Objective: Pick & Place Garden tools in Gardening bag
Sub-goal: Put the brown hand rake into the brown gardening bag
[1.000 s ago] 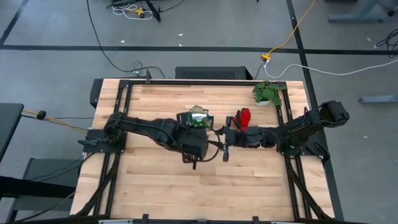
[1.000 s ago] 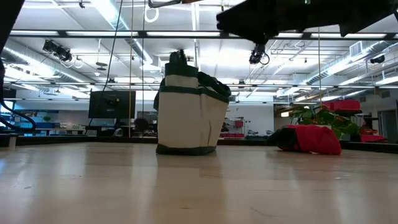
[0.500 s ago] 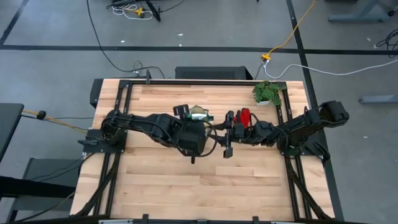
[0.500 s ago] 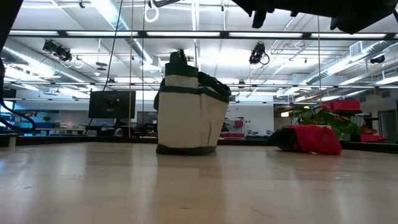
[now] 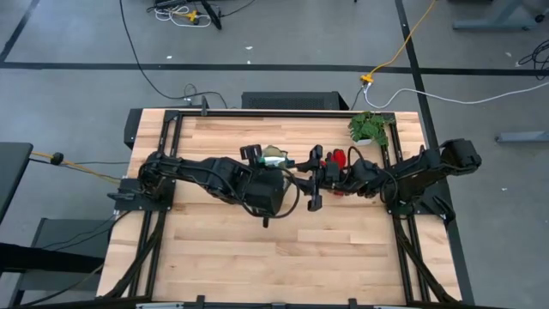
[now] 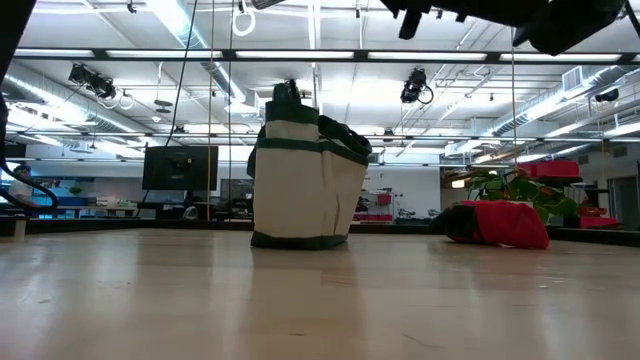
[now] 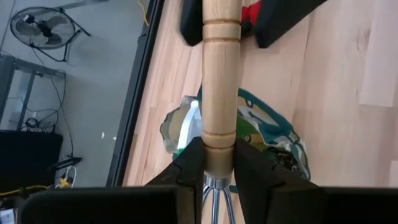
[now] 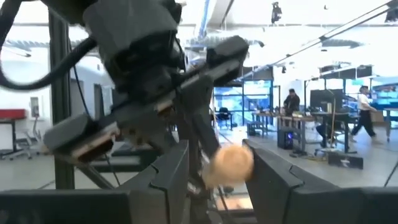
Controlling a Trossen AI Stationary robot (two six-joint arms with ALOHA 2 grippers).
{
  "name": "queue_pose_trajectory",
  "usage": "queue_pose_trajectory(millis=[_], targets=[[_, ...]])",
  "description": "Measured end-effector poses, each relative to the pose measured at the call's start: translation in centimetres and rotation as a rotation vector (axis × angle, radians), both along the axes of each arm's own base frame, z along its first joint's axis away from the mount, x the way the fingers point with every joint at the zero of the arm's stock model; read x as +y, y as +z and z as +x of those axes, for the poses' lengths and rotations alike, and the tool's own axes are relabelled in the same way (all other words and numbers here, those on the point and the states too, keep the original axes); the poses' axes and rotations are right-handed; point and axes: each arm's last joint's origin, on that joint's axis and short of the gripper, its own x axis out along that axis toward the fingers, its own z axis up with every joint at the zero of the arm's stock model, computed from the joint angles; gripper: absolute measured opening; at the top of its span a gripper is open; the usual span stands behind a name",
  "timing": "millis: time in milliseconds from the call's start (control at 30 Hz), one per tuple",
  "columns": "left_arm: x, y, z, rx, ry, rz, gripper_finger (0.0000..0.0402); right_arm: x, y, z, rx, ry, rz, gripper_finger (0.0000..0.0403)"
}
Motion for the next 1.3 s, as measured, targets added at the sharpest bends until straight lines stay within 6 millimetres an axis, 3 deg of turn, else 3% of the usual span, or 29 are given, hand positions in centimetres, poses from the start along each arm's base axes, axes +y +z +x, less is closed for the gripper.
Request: queue_pose_trajectory(millis=[433,567,733,1133,1300], targets=[[-0.11,0.19,0.41,-0.031,-0.024,0.009,0.0068,0.08,0.77,0.66,0.021,0.006,-0.006,0.0148],[-0.12,0.19,0.41,-0.032,-0.024,0.008,0.0068,0.06,0.77,0.66,0.021,0.005,-0.007,0.0120],[-0.13,0.18,0.38,-0.029,-0.026,0.011,0.0068,0.06,0.75,0.67,0.024,0.000,-0.025,0.0054],[-0.12,0.20,0.41,-0.034,-0.023,0.015,0.0068,0.06,0.74,0.66,0.026,-0.009,-0.049,0.0054],[-0.05,0.29,0.51,-0.056,-0.004,0.036,0.0134,0.05,0.69,0.68,0.033,-0.018,-0.057,0.0054]])
